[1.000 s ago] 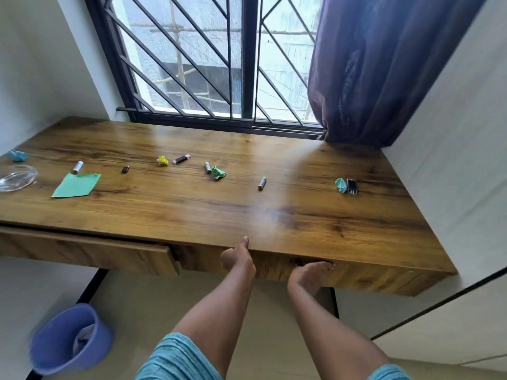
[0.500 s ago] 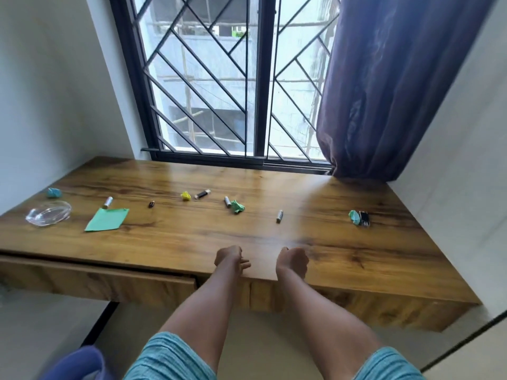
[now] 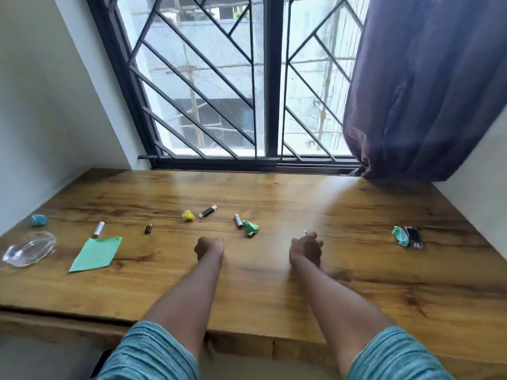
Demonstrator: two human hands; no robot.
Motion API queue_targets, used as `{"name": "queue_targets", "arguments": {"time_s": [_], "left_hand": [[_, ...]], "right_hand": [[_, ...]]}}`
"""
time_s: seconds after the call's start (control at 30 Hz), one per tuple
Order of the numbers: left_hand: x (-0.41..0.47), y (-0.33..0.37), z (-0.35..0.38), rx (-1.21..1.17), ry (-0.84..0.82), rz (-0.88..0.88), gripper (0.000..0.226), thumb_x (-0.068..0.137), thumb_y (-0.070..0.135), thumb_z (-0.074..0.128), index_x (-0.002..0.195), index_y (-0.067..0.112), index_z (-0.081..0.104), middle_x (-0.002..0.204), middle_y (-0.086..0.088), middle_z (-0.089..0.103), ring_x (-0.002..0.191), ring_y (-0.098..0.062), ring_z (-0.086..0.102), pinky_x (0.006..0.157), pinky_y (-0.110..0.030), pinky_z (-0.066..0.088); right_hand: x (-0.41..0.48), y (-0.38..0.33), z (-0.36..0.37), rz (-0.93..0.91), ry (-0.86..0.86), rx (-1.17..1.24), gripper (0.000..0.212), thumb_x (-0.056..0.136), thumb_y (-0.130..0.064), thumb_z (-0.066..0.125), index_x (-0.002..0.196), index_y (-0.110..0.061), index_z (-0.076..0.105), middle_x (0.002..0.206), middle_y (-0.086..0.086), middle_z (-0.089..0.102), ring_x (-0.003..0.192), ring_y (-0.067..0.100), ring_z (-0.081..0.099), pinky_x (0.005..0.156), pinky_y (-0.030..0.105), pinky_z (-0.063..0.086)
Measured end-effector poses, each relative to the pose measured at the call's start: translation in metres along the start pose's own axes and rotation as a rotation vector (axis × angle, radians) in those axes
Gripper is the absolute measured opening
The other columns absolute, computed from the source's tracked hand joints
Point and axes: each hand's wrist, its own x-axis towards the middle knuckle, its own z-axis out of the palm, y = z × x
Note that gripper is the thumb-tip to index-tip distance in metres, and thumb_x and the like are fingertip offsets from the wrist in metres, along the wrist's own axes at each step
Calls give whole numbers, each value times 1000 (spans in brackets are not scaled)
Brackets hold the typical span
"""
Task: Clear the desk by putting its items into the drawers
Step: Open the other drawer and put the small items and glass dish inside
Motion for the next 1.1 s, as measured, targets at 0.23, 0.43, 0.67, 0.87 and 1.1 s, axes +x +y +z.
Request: {"name": "queue_targets", "arguments": {"time_s": [0.23, 0.43, 0.67, 0.87, 1.1], "left_hand": [[-63, 79, -9, 283, 49, 136, 34, 88, 19, 62, 116, 0, 61, 123, -18, 62, 111, -34, 62, 89, -34, 50], [-62, 99, 13, 536, -40, 269, 51, 79, 43, 71, 110, 3, 64, 118, -14, 64, 108, -31, 63, 84, -34, 51], [-40, 110, 11, 622, -161, 323, 36, 81, 21, 73, 110, 3, 65, 120, -13, 64, 110, -27, 64, 85, -31, 52], [-28, 111, -10, 516, -244, 329, 35, 81, 24, 71, 106, -1, 68, 112, -15, 69, 104, -28, 66, 72, -28, 48], [10, 123, -80, 219, -186, 379, 23, 79, 22, 67, 95, 7, 75, 94, -9, 73, 89, -22, 69, 67, -23, 51]], "right_hand": [[45, -34, 50, -72, 51, -127, 29, 95, -9, 37, 121, -3, 48, 123, 16, 54, 110, 36, 57, 87, 40, 47], [62, -56, 64, -120, -7, -176, 36, 91, -25, 56, 119, -3, 46, 118, 18, 59, 107, 37, 60, 86, 39, 49], [68, -86, 82, -87, -39, -189, 31, 91, -20, 56, 116, -5, 48, 116, 20, 62, 109, 39, 59, 88, 40, 49], [62, -115, 103, -175, -141, -314, 22, 89, -10, 50, 108, -5, 60, 115, 18, 63, 106, 36, 61, 84, 36, 50], [0, -182, 147, -391, -227, -281, 25, 87, -10, 48, 102, 1, 65, 109, 22, 65, 99, 38, 61, 73, 32, 45]]}}
